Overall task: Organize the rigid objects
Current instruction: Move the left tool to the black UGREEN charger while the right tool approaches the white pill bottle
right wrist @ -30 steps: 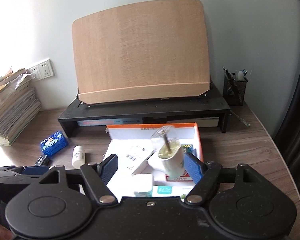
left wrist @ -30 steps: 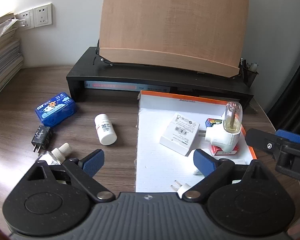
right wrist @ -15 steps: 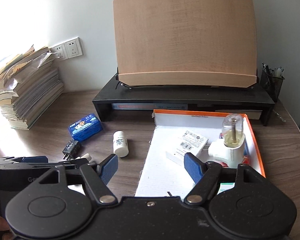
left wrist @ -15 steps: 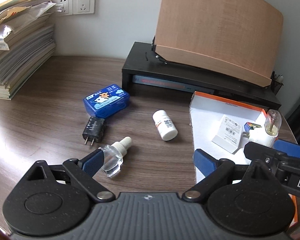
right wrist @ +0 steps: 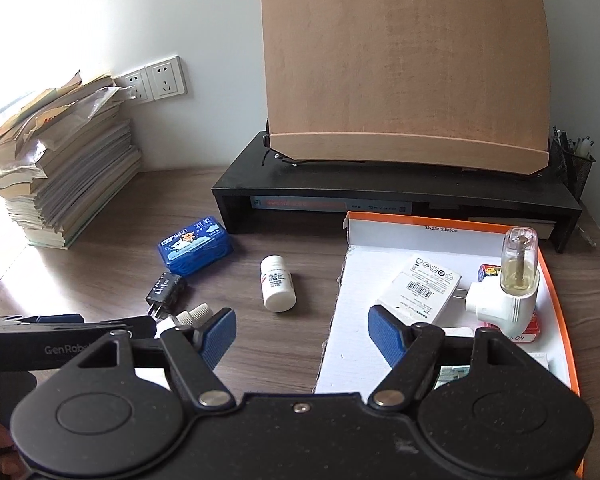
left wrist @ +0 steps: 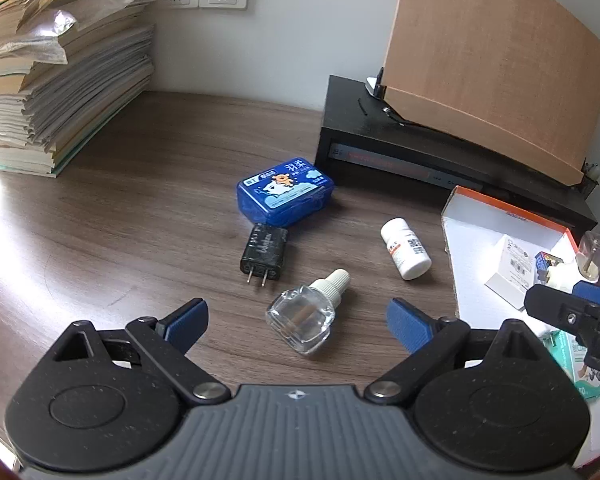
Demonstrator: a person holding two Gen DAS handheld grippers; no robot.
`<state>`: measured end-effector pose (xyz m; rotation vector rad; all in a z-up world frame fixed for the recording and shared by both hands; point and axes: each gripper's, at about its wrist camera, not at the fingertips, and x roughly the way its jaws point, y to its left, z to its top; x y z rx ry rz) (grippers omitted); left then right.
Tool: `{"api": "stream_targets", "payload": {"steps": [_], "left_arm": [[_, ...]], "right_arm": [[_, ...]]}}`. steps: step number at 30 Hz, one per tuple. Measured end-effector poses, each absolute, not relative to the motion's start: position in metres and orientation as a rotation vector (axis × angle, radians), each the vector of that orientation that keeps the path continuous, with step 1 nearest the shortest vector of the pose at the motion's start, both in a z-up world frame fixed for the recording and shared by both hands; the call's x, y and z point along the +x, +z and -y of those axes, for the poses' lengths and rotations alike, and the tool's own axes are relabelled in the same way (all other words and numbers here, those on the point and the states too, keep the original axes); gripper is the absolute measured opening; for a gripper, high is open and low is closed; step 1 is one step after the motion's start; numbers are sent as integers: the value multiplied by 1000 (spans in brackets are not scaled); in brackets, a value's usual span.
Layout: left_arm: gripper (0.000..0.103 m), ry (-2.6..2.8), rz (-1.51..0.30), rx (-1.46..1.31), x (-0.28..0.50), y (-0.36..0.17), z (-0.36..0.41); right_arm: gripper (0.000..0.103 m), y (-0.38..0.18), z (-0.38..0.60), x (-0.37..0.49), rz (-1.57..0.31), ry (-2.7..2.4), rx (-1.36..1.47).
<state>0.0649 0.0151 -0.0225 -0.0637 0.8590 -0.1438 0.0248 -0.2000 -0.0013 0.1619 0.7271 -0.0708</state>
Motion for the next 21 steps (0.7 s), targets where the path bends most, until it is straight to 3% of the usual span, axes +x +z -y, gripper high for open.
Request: {"api": "stream_targets", "payload": {"steps": [21], "left_arm": [[98,-214,-931,-26,140,-63,-39]], "right_arm": [[86,-27,193,65,-786,-106,193]]}}
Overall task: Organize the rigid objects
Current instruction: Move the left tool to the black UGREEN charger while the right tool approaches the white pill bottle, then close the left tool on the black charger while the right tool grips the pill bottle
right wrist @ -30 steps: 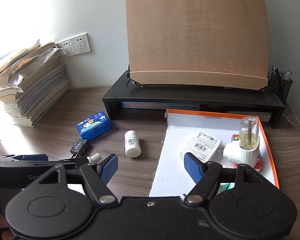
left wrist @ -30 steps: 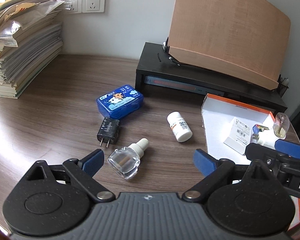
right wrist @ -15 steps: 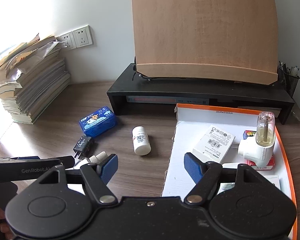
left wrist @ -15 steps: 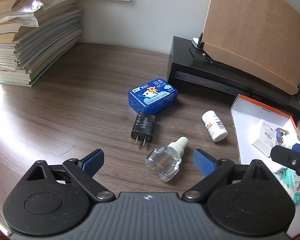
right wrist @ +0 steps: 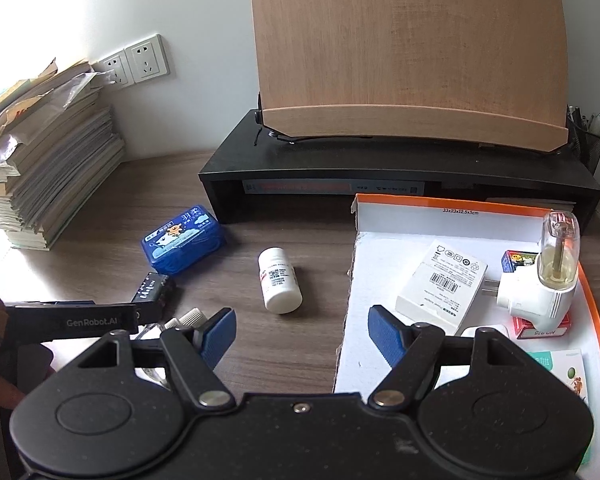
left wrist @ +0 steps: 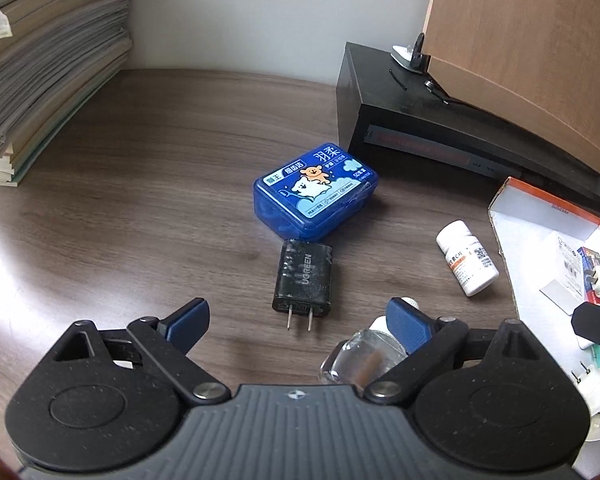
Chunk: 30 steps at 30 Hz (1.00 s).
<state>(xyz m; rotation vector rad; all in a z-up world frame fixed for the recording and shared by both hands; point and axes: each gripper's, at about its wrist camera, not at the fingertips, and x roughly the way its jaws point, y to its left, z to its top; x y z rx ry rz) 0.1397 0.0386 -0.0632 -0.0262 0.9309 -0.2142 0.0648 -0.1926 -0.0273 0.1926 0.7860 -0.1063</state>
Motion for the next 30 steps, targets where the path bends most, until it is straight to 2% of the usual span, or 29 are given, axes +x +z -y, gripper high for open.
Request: {"api": "stream_targets", "payload": {"steps": [6,9,12,17,19,21,22,25,26,30], "left_arm": [[97,-224,-944,9,162,-78,-38],[90,-229,-931,42,167,-82,-36],[77,-234,-904,60,168,-81,-37],[38,-273,-879,40,166,-78,-43],[36,-275,-882,21,165,-77,-45],[36,-274,-885,7,165,-77,-48],[36,-273,-888,3,164,-76,-49],[36,-270,-891,-10,162,-75,-54],[36,-267,-890,-13,162,-74,-55],[36,-261,-884,-17,159,-70,-59]], "right_arm": [[86,-37,188,85,-811,-112,194],[86,-42,184,98,-818,-98,182],[86,-48,181,113,-827,-88,170],[85,-63,177,141,-850,-64,142],[84,-71,176,152,-870,-64,135],[67,-79,176,162,-899,-60,123],[64,-83,176,166,-913,-54,119],[44,-92,175,174,-952,-47,106],[40,-94,175,176,-957,-47,106],[40,-92,174,171,-942,-52,123]]}}
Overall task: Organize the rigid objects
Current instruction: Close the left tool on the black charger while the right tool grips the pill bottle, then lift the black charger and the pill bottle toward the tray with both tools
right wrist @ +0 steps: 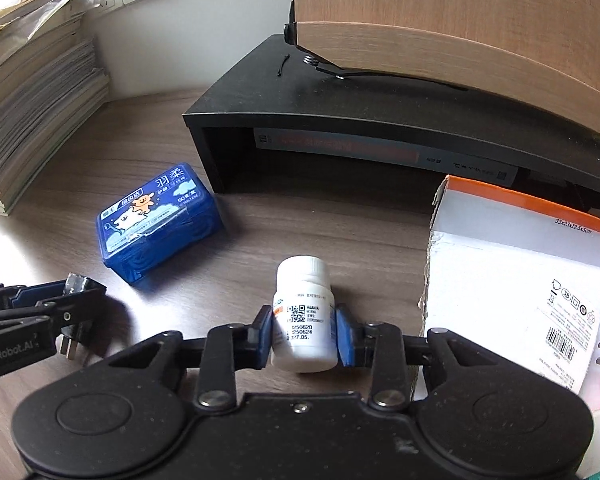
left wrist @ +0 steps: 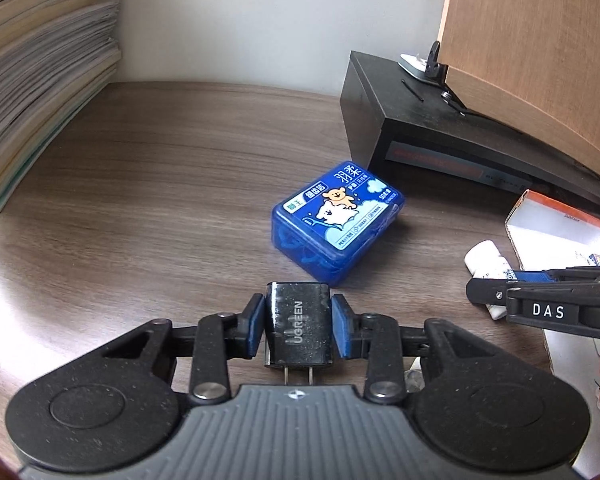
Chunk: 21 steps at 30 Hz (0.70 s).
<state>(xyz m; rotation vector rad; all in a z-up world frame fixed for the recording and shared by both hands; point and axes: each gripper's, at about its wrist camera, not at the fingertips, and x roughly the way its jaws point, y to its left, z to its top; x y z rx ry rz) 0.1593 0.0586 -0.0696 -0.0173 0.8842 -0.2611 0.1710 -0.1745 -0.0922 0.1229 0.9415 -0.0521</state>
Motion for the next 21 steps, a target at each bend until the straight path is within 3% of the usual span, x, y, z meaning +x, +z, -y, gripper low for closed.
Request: {"api": "stream_targets", "payload": {"steps": [21], "left_arm": [[36,-328,-813,-27,118,-32,-71]], "right_arm": [[40,-29,141,80,-805,-129,186]]}}
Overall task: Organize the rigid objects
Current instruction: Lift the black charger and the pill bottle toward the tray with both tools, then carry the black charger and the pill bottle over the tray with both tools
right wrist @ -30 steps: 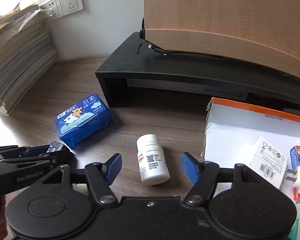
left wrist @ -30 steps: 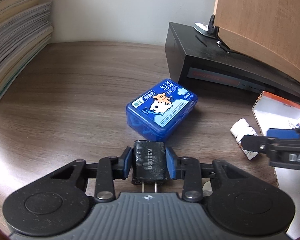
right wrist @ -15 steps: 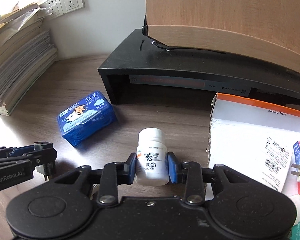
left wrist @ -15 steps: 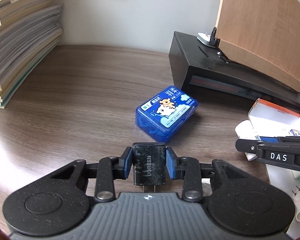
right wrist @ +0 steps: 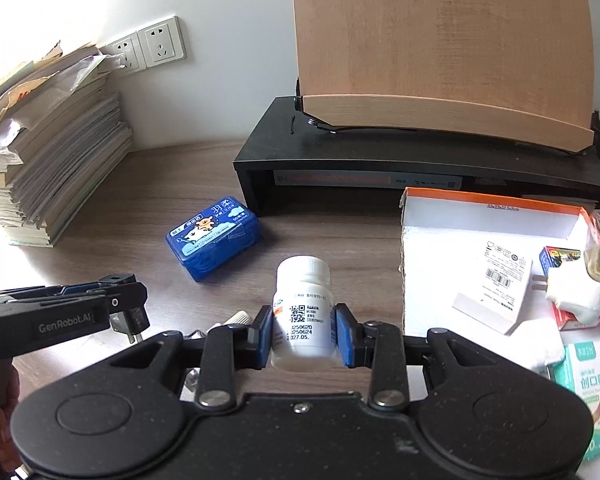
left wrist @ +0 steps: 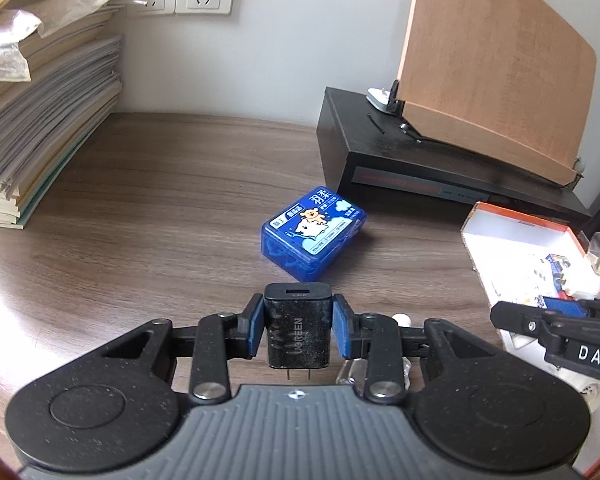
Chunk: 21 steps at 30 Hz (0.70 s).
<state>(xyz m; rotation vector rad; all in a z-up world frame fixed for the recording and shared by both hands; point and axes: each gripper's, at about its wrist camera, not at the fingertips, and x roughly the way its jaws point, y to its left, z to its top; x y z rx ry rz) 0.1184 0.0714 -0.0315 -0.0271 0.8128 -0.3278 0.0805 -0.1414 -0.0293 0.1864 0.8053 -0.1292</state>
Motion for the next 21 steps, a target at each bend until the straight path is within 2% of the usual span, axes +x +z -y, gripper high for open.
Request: {"api": "stream_targets", "payload": {"steps": [11,21], "left_arm": [[36,-380,-775,-29,77,-10,-51],[36,-489,-749,-12,18,13,24]], "right_arm": [[40,-8,153,18,-750,-177,214],[40,14,207,-54,-693,-239,235]]}}
